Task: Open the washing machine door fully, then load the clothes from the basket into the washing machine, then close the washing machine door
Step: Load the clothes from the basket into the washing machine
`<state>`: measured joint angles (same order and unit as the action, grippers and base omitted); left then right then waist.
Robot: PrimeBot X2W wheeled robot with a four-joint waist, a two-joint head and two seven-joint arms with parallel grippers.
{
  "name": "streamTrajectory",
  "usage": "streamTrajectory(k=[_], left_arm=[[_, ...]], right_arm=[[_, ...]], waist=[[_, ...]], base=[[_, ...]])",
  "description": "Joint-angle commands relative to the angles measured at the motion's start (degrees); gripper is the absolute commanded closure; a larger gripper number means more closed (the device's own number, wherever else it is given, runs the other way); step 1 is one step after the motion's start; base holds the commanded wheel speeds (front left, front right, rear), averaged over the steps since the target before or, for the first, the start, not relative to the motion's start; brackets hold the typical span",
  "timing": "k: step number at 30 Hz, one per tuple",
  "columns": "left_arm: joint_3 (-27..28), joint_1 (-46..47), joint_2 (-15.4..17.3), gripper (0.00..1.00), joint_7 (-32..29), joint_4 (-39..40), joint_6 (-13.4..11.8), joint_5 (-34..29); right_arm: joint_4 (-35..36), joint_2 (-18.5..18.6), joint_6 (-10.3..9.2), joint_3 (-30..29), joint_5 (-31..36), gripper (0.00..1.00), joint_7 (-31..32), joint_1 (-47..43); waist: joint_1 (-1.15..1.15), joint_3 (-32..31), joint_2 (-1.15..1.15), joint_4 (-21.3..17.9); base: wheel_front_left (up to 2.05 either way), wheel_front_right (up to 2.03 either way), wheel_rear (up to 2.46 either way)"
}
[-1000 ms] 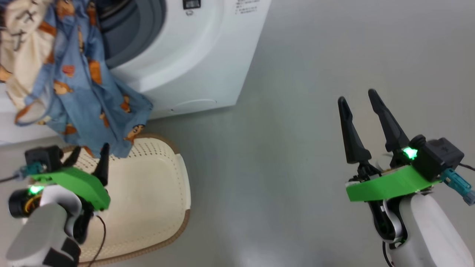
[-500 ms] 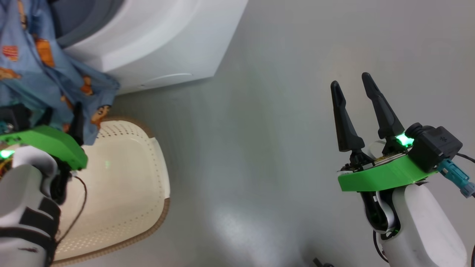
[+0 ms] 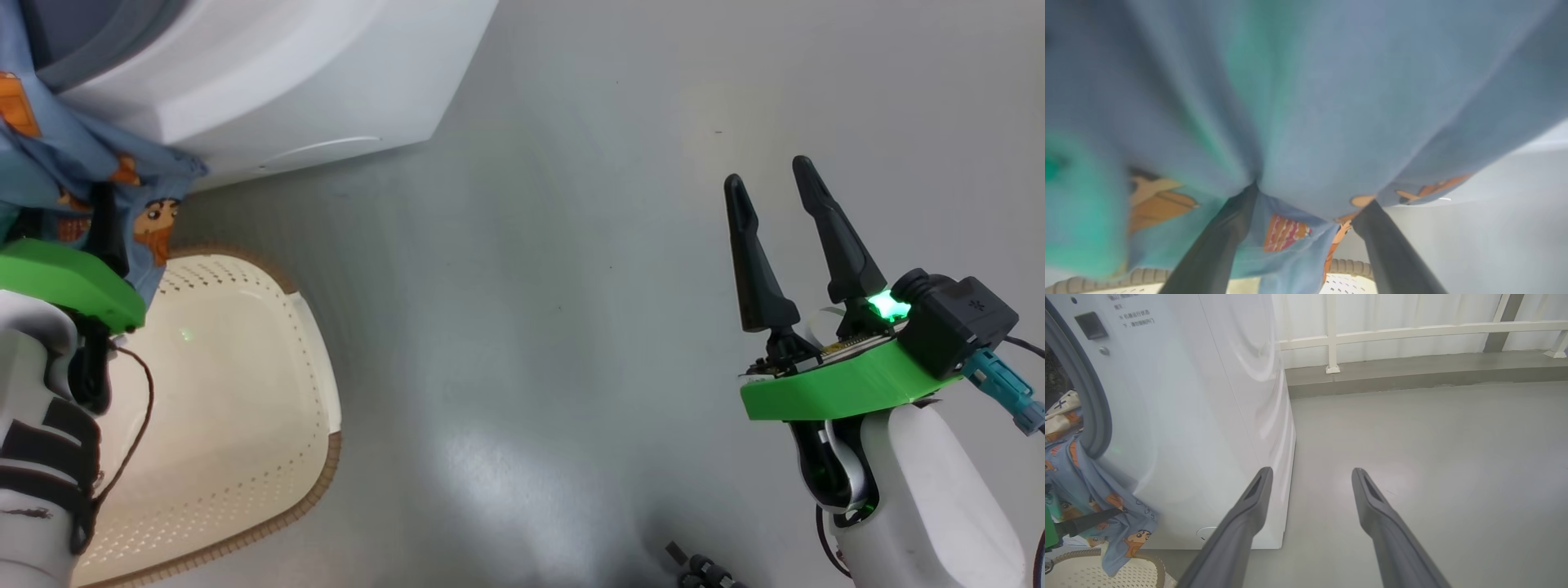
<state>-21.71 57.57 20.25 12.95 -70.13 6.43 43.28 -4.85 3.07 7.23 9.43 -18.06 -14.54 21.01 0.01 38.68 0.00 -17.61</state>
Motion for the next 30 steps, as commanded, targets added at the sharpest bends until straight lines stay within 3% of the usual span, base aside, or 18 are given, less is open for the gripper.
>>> streamTrajectory(k=[1,5,6,7,8,9,21,30], left_arm=[[1.21,1.11,2.27,0.0,1.29,0.82,-0.21,-0.4],[1.22,1.25,1.99,0.0,1.87,1.44,0.07,-0.94],[1.22,1.28,1.94,0.11,1.92,1.47,0.14,-1.04],[1.24,1.3,1.86,0.53,1.95,1.47,0.21,-1.11],[1.26,1.26,1.74,0.81,1.98,1.44,0.28,-1.14],[1.28,1.13,1.57,1.0,2.0,1.4,0.35,-1.15],[-0.16,-3.22,1.36,1.0,2.04,2.85,0.99,-1.97],[5.1,-9.39,4.77,1.0,2.04,13.04,0.43,-3.43]], right_arm=[[1.5,-0.18,0.25,1.23,-0.28,0.0,-0.46,0.26],[1.37,-0.18,0.25,1.33,-0.11,0.0,-0.46,0.61],[1.32,-0.18,0.25,1.38,-0.03,0.0,-0.46,0.71],[1.27,-0.18,0.25,1.39,0.05,0.0,-0.46,0.77],[1.21,-0.18,0.25,1.4,0.13,0.0,-0.46,0.81],[1.11,-0.18,0.25,1.33,0.24,0.0,-0.46,0.81],[-0.31,-0.19,0.25,1.83,0.15,0.0,-0.46,0.48],[-1.18,-0.19,0.25,2.05,-0.29,0.0,-0.46,-0.62]], waist=[[-0.01,-0.07,0.0,0.2],[-0.01,-0.18,0.0,0.76],[-0.01,-0.25,0.0,0.9],[-0.01,-0.35,0.0,1.04],[-0.01,-0.49,0.0,1.18],[-0.01,-0.74,0.0,1.39],[-0.01,-4.2,0.0,3.07],[-0.01,-7.59,0.0,4.35]], base=[[0.0,0.0,0.0],[0.0,0.0,0.0],[0.0,0.0,0.0],[0.0,0.0,0.0],[0.0,0.0,0.0],[0.0,0.0,0.0],[0.0,0.0,0.0],[0.0,0.0,0.0]])
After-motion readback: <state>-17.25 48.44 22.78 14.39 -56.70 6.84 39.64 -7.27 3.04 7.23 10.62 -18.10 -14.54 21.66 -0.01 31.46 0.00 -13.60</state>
